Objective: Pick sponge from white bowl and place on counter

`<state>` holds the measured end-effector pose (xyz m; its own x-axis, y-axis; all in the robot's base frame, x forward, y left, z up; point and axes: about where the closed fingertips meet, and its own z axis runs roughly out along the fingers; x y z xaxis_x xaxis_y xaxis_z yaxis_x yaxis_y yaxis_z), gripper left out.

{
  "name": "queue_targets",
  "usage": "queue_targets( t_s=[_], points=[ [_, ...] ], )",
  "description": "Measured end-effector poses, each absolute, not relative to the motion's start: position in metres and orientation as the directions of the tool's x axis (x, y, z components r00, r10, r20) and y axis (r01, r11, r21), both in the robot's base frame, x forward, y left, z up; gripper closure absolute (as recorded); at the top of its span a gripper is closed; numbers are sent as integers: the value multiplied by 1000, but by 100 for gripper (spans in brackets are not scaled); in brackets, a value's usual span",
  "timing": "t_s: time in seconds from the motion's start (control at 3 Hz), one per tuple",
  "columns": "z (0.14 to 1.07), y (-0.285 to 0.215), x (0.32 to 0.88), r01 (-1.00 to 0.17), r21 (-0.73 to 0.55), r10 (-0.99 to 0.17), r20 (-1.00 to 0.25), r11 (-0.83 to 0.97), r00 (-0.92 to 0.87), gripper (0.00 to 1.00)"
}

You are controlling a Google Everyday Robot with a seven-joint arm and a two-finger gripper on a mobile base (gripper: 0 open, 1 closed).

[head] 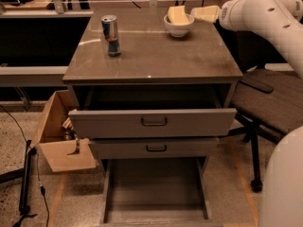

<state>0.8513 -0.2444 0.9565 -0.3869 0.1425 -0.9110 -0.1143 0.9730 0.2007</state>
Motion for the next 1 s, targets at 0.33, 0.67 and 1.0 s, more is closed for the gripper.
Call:
queue_targets(
  t_s=[0.33, 0.67, 1.0],
  points=[
    [957, -245, 853, -114, 201, 144, -912, 973, -385, 0],
    [958, -241, 862, -131, 204, 142, -916, 970, -375, 0],
    [961, -228, 882, -185, 206, 130, -925, 961, -357, 0]
  ],
)
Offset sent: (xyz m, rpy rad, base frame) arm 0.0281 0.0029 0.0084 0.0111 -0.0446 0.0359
